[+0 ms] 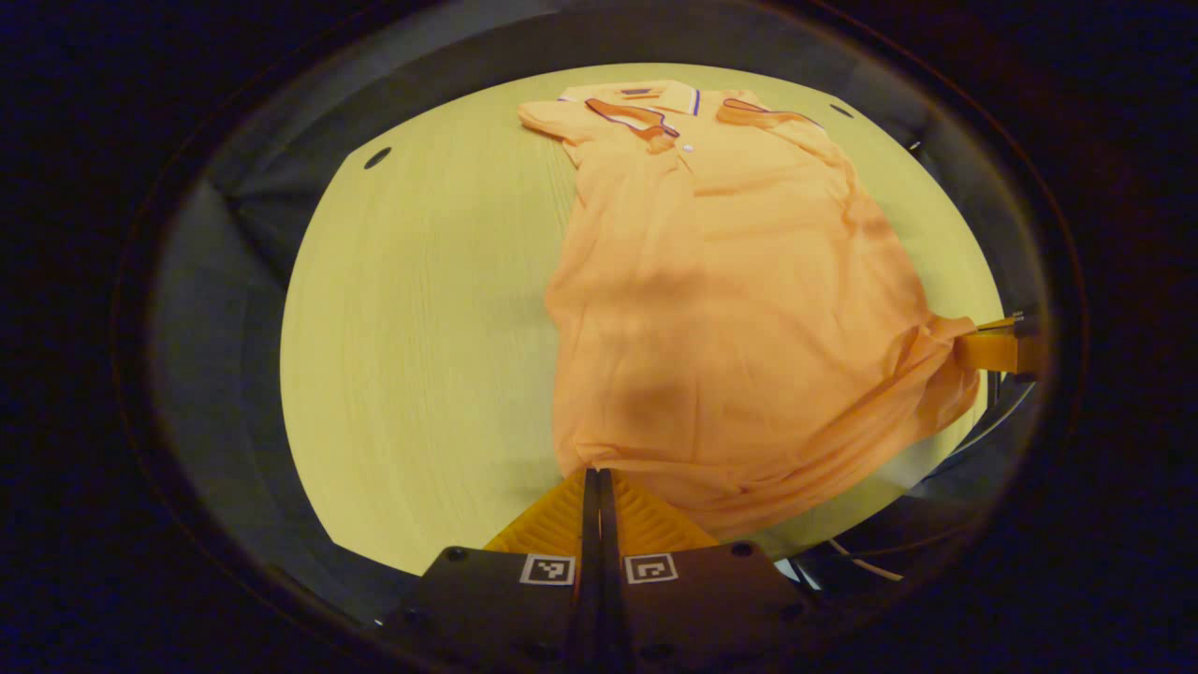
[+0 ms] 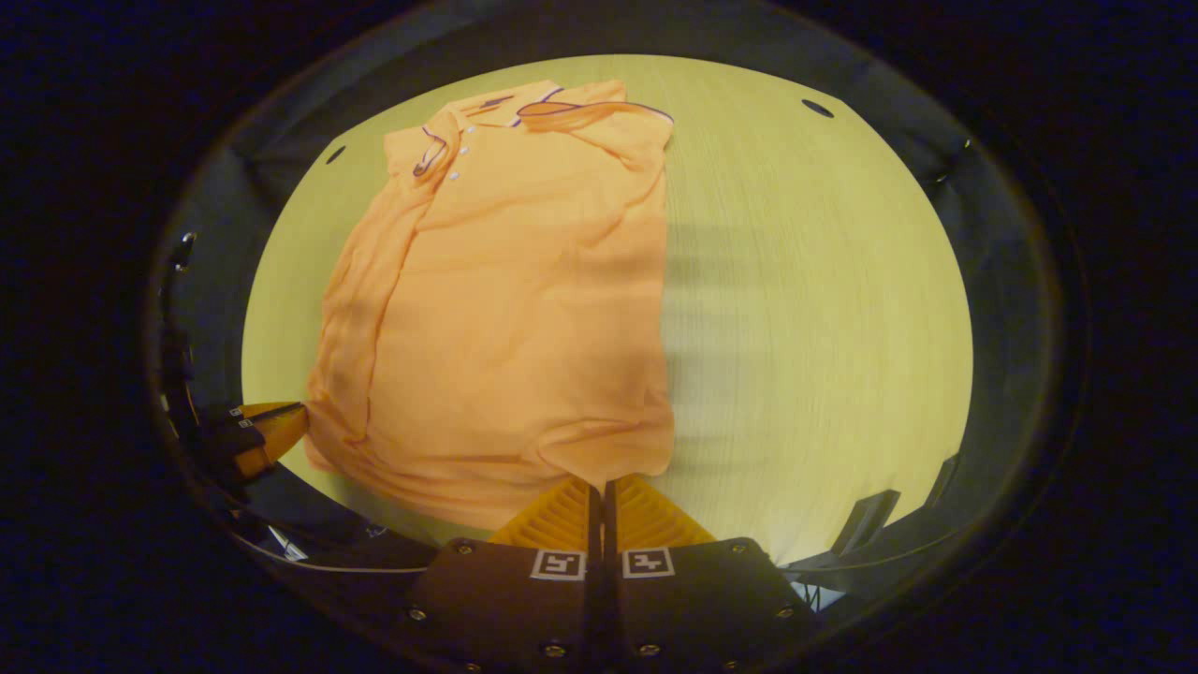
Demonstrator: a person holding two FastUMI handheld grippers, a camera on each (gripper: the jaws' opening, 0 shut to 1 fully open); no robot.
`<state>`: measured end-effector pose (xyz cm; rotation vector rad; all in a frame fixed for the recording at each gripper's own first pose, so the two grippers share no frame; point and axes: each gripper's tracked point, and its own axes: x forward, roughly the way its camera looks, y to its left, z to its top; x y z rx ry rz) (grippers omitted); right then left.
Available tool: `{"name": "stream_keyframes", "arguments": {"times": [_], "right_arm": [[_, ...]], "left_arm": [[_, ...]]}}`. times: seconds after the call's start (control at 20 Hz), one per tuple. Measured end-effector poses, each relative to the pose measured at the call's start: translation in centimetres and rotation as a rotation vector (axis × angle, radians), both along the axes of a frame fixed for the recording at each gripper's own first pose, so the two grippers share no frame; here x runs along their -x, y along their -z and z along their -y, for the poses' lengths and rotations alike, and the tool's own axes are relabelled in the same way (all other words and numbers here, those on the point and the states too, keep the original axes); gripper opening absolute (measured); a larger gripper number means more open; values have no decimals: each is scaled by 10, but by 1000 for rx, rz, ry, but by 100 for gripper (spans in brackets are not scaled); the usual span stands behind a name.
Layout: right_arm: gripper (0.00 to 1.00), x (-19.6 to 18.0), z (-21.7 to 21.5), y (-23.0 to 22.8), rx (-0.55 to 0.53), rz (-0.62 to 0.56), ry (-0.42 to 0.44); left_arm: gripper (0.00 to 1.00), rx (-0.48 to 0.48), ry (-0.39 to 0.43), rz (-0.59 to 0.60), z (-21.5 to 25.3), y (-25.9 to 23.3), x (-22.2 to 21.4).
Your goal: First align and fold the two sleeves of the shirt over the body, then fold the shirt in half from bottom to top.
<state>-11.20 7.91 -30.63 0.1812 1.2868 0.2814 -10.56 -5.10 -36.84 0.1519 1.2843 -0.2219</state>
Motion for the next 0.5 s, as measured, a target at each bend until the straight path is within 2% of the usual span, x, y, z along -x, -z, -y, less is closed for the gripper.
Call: {"name": "stream_keyframes", "arguments": {"times": [0.2,0.5], "right_arm": [[0,-52,2,-29,-28,84,31],[0,-152,10,-70,-58,221,95]], "left_arm": [[5,11,-22,64,-10,-34,-62],[5,69,-129,149,-14,-93,-172]]}}
